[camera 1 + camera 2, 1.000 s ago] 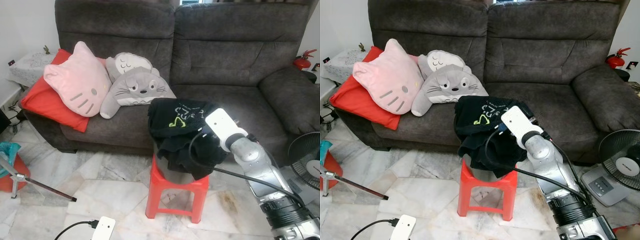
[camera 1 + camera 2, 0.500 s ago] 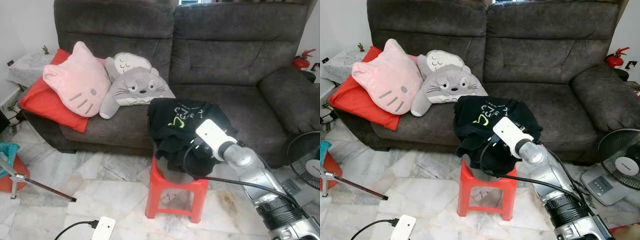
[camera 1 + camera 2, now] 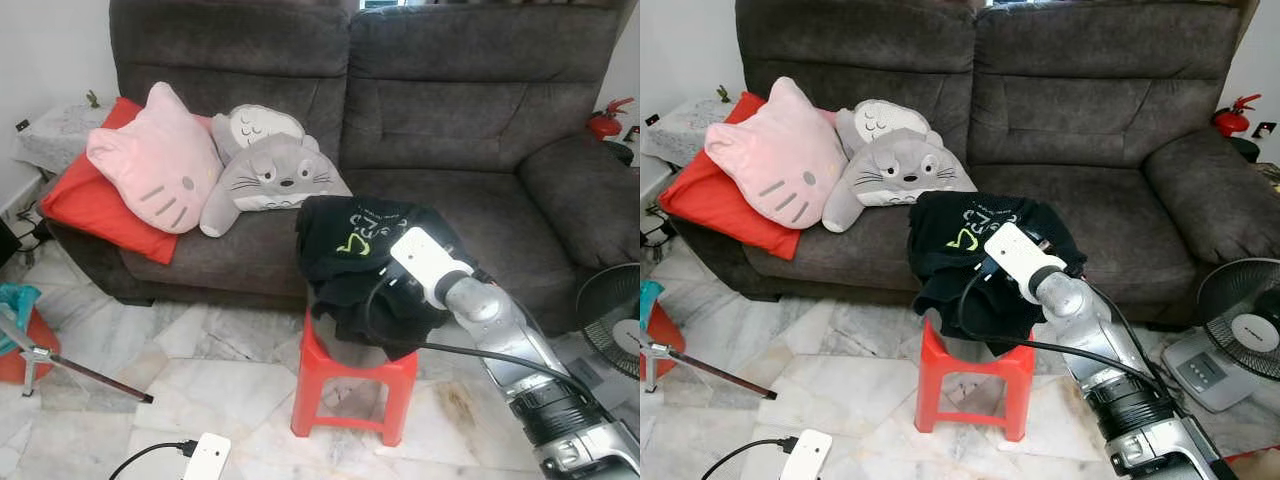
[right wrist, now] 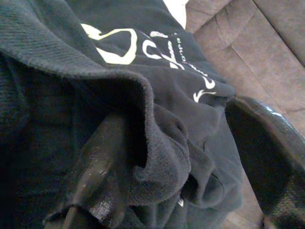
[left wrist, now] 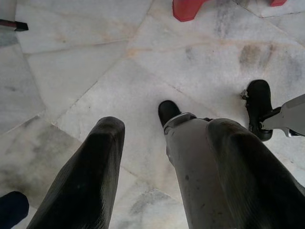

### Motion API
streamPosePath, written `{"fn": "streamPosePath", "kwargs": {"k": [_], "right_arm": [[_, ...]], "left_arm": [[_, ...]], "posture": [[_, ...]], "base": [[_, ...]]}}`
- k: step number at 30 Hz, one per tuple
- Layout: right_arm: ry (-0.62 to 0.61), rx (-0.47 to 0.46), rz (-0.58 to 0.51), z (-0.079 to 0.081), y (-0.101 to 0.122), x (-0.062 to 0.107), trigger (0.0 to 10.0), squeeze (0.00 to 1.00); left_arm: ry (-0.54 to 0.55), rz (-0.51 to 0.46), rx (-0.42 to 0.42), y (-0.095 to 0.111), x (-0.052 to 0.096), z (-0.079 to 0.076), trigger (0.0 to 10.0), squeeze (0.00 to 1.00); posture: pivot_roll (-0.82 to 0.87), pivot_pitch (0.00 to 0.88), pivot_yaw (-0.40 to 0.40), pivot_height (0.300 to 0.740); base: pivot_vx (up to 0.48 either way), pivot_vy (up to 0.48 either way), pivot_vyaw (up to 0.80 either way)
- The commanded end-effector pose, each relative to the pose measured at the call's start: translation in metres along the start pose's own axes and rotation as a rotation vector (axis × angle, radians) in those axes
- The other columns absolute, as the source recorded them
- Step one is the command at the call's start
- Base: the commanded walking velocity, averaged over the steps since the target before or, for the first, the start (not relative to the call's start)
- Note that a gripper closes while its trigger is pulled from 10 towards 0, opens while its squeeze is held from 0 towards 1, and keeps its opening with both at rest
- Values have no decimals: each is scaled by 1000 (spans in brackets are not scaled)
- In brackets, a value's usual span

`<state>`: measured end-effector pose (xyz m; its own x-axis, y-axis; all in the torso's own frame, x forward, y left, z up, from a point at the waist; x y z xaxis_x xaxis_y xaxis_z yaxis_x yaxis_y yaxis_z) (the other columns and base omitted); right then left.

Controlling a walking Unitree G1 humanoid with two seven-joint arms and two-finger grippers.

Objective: Hang hanger

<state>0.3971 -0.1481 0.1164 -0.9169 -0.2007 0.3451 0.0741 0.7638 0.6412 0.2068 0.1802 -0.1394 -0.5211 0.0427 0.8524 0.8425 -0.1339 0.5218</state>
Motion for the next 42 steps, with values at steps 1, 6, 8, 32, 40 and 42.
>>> {"fn": "streamPosePath", "kwargs": {"k": [1,6,8,32,40,42], "right_arm": [[-10,-15,18,-3,-4,0,10000,0],[-6,-10,34,0,-8,-1,0,0],[-6,-9,35,0,-8,-1,0,0],[-27,-29,45,-2,-8,-2,0,0],[-156,-43,27,-38,-1,0,0,0],[-188,-43,6,-49,6,0,0,0]], "left_arm": [[5,3,-9,0,0,1,10000,0],[6,2,-10,0,0,1,10000,0],[6,2,-10,0,0,1,10000,0],[6,3,-10,0,0,1,10000,0],[6,1,-12,0,0,1,10000,0],[6,1,-12,1,0,1,10000,0]], "posture": [[33,0,-10,740],[34,0,-10,740],[35,0,-10,740],[36,0,-10,740],[34,0,-6,740],[29,0,-4,740]], "base": [[0,0,0],[0,0,0],[0,0,0],[0,0,0],[0,0,0],[0,0,0]]}}
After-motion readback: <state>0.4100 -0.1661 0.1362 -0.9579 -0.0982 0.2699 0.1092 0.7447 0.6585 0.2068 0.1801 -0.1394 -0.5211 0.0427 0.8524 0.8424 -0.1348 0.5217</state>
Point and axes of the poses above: a point about 5 cm out from each wrist's last joint towards the gripper, its own x axis pointing back from the gripper into the wrist, its own y axis along the axis of the wrist's last joint, z = x × y, the point moved 6 cm from there along -x, pointing out of the wrist towards the gripper, and after that the axes turned 6 degrees about x, right-handed, at the moved point
